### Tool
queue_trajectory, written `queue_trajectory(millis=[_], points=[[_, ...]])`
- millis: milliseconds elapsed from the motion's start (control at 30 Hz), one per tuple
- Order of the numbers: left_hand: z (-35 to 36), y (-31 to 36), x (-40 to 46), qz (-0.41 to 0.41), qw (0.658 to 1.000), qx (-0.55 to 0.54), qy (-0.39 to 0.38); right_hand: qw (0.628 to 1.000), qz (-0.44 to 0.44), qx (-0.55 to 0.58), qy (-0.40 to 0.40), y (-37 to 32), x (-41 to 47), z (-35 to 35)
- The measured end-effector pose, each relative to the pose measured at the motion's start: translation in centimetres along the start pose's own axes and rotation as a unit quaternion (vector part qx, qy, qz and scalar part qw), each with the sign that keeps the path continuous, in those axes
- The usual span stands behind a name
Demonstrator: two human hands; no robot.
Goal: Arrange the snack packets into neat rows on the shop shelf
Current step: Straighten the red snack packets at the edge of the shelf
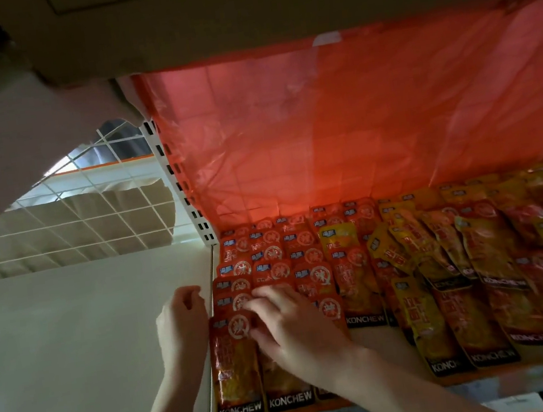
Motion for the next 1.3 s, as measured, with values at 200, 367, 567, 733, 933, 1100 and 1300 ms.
queue_trajectory(millis=[200, 367, 567, 733, 933, 1100, 1300], points=[[0.6, 3.7, -4.5, 0.142, 0.983, 0.095, 0.061, 0.995, 0.073, 0.014, 0.067, 4.0, -2.7, -4.4], [4.1, 6.5, -7.0, 0.243, 0.964, 0.113, -0.008, 0.985, 0.136, -0.064, 0.088, 7.8, -6.0, -7.3], [10.0, 10.0, -8.5, 0.301, 0.94, 0.101, -0.122, 0.979, 0.151, -0.109, 0.087, 9.5, -8.4, -8.4], [13.9, 11.6, -6.5, 0.259, 0.94, 0.153, -0.163, 0.979, 0.13, -0.126, 0.088, 9.4, -8.1, -7.5], [15.2, 11.4, -4.7, 0.243, 0.943, 0.137, -0.18, 0.982, 0.098, -0.152, 0.056, 9.9, -7.4, -5.2], [14.9, 11.3, -4.3, 0.224, 0.962, 0.086, -0.134, 0.983, 0.09, -0.152, 0.058, 10.1, -8.1, -4.6], [13.8, 12.9, -5.0, 0.23, 0.969, -0.01, -0.095, 0.984, 0.079, -0.131, 0.097, 10.1, -8.3, -4.6]])
Point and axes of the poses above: each hand's wrist, its own x-axis towards the middle knuckle, its own z-axis out of the palm, y = z × x, the point moved 2 cm from there along x, towards the middle knuckle, and after that the axes turned 3 degrees about -z, right-handed, at the moved point
